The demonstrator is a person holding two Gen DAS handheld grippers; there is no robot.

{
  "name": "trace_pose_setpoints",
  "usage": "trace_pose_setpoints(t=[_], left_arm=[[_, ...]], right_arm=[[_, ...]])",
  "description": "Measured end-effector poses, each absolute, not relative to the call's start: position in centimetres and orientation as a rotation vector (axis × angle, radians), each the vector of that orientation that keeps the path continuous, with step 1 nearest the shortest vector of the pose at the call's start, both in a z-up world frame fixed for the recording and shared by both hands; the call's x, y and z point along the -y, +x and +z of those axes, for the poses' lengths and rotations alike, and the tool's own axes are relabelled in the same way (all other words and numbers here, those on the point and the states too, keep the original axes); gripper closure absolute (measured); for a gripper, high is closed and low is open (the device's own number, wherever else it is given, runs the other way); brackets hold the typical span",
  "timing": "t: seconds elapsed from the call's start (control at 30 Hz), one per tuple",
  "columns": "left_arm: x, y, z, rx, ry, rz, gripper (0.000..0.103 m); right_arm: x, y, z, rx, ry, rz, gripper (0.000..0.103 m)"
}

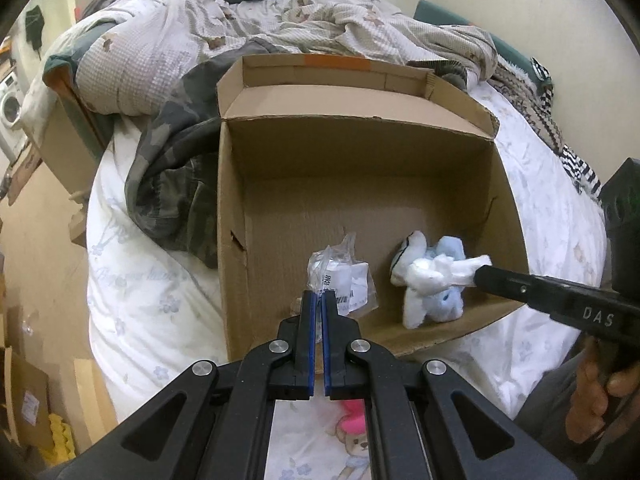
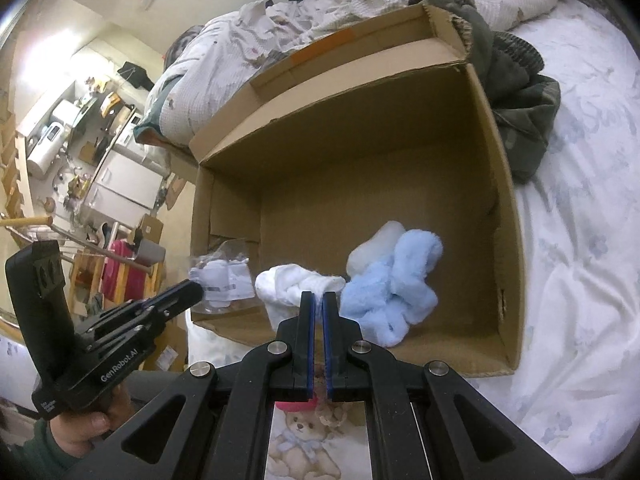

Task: Organize soft objects
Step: 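Lower both held items into the box and open both tools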

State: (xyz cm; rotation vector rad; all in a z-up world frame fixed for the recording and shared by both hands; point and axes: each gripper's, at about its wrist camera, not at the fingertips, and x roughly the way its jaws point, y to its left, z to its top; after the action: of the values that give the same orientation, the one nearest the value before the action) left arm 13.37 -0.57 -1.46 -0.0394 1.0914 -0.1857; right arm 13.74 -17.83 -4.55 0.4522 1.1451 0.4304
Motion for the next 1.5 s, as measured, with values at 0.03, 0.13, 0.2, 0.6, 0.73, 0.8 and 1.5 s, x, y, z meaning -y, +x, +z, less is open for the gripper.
trace_pose_setpoints(t=[0.03, 0.13, 0.2, 0.6, 0.73, 0.8, 1.5], left_arm=[[0.5, 13.4, -1.5, -1.088, -0.041, -0.183, 0.100], [0.7, 13.8, -1.7, -1.082, -0.042, -0.174, 0.100], [0.7, 14.0, -2.0, -1.092, -0.043, -0.174, 0.100], [0.7, 14.3, -2.8, -1.119, -0.035, -0.142, 0.100], [0.6, 14.3, -2.8, -1.119, -0.032, -0.132, 0.100], [0.6, 14.3, -2.8, -1.119, -0.026, -0.127, 0.100], [-0.4, 14.3, -1.4, -1.050, -0.033, -0.032, 0.036]], right_arm=[[17.7, 13.9, -4.7, -1.148, 0.448, 0.431, 0.097], [17.4, 14.2, -4.9, -1.158, 0.439, 0.432, 0.097], [17.2, 14.3, -5.2, -1.168, 0.434, 0.430, 0.097], [16.5, 14.5, -5.6, -1.193, 0.401, 0.416, 0.097], [16.2, 14.6, -5.8, -1.200, 0.396, 0.420, 0.097], [16.1, 14.5, -5.8, -1.201, 0.393, 0.419, 0.097], [17.5, 14.7, -5.1, -1.145, 0.440, 0.355, 0.027]])
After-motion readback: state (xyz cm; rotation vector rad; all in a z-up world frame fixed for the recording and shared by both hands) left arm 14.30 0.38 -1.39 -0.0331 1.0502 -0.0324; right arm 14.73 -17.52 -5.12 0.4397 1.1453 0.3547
